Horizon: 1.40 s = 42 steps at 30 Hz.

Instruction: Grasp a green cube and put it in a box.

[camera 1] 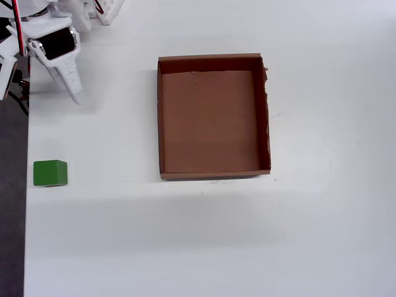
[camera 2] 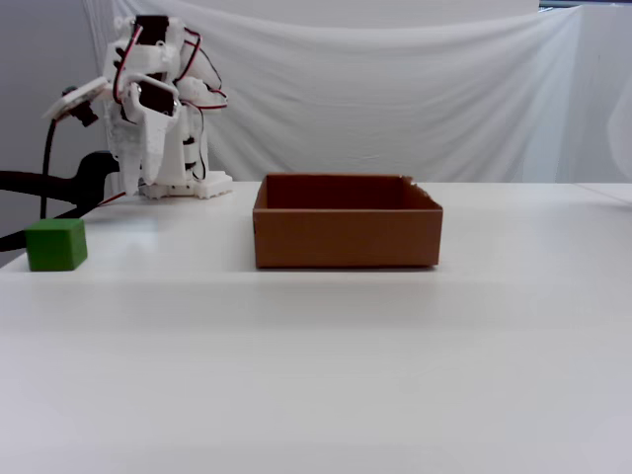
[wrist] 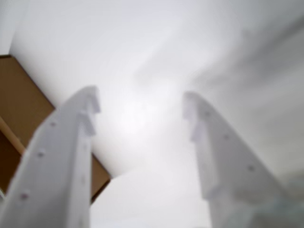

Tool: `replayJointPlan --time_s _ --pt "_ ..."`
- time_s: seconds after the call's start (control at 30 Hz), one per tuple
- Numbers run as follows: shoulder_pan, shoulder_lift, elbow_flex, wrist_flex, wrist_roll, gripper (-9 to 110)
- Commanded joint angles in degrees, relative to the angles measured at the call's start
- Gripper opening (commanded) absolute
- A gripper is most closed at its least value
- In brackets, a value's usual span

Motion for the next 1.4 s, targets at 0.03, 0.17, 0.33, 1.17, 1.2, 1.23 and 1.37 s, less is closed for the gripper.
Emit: replayJointPlan --time_s 0.03,0.17,0.33,1.17,1.2,1.23,1.37 --pt "-0.18 0.18 -0.35 0.97 -0.09 22" --pt "-0.18 0.18 -0.35 0.97 -0.09 22" --pt "-0.18 0.18 -0.35 0.97 -0.09 22" --pt "3.16 -13.36 -8.26 -13.71 -0.09 24" --pt "3.25 -15.29 -10.28 -13.45 -0.53 24" --pt "3.52 -17.58 -12.22 -13.27 -0.62 24" --pt "3.78 -27.95 -19.86 -14.85 -1.49 27"
